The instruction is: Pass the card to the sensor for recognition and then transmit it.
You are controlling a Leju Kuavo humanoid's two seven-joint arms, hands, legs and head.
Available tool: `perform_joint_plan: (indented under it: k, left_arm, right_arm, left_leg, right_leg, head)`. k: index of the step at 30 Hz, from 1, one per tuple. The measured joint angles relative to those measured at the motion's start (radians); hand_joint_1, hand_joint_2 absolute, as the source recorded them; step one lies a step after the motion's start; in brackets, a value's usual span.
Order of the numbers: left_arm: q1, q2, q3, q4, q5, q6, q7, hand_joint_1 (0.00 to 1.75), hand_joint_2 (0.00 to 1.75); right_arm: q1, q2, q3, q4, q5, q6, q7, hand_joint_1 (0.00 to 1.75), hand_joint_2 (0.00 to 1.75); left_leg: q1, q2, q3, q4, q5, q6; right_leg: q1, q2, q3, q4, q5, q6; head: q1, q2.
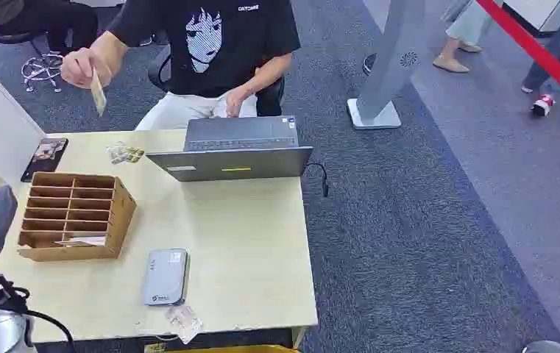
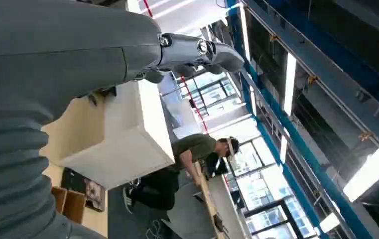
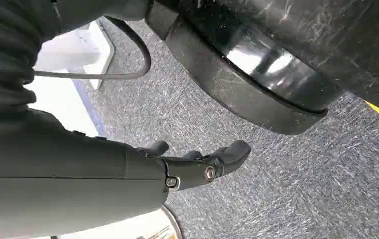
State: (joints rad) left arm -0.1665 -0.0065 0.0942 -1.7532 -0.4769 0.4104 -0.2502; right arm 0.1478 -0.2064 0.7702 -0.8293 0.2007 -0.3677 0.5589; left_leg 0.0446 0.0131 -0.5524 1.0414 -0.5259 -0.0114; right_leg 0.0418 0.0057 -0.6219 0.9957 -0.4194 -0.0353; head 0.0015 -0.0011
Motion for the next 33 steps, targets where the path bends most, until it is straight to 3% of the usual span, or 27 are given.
perform_joint_plan:
  k: [20,33]
  left_arm:
    - [-0.153,0.069,-0.071,0.156,-0.101,-0.076,0.090,0.00,1.75]
    - [-0.252,0.062,-0.138,0.319,-0.141,-0.105,0.135,0.00,1.75]
  right_arm:
    - [0.020,0.029,-0.099,0.019,0.099,0.064,-0.035,0.00,1.75]
    - [0.032,0.056,-0.177,0.044,0.150,0.100,-0.067,0.00,1.75]
  left_leg:
    - [0.000,0.000,0.000,0.000,0.000,0.000]
    - [0.002,0.001,0.000,0.000,0.000,0.000]
  right_leg:
    - [0.000,0.001,0.000,0.000,0.000,0.000]
    - [0.002,0.002,0.000,0.000,0.000,0.000]
  head:
    - [0.000,0.000]
    - [0.001,0.000]
